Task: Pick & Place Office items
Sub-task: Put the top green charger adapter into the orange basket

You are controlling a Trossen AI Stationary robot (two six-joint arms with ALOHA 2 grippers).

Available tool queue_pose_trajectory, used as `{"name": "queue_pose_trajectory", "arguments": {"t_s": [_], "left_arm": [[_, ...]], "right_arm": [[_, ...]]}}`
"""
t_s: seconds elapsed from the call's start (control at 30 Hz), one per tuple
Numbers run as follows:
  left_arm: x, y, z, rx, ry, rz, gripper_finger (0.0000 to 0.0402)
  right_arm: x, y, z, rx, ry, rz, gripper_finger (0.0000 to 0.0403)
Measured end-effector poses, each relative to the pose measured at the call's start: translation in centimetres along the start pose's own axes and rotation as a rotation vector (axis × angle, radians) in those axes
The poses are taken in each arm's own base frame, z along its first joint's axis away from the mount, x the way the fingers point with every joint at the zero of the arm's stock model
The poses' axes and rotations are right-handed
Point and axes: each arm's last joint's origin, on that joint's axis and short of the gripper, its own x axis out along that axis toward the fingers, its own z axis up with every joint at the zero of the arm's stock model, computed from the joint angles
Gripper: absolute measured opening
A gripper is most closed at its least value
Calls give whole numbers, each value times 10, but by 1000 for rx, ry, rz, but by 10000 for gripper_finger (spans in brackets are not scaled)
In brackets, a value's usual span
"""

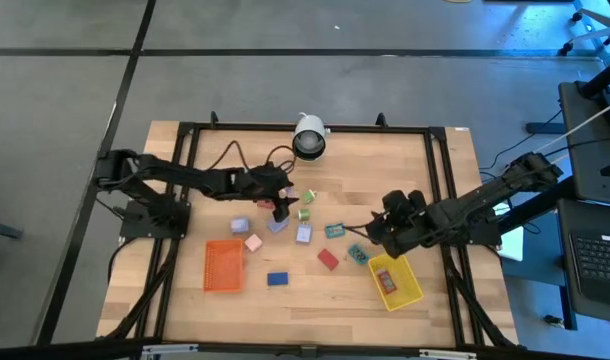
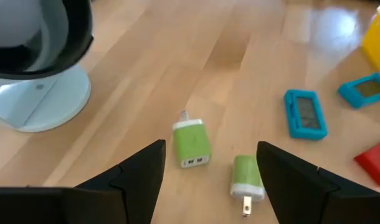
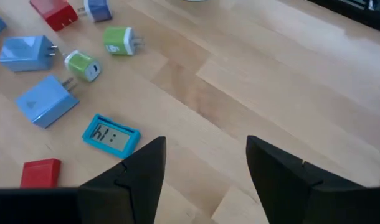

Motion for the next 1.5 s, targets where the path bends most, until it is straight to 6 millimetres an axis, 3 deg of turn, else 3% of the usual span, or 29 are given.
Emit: {"name": "queue_pose_trajectory", "arguments": {"t_s": [0.5, 0.83, 1.17, 1.5], "left_arm": [[45, -3, 9, 91, 250, 30, 249], [55, -2, 18, 73, 288, -19, 249], [80, 3, 15, 62, 340, -8, 249], [81, 14, 18, 43, 338, 1, 249]], "right_arm": [[3, 0, 3, -68, -5, -2, 223], [3, 1, 4, -92, -7, 0, 223], [3, 2, 5, -108, -28, 10, 223], [3, 8, 7, -118, -40, 57, 223]]}}
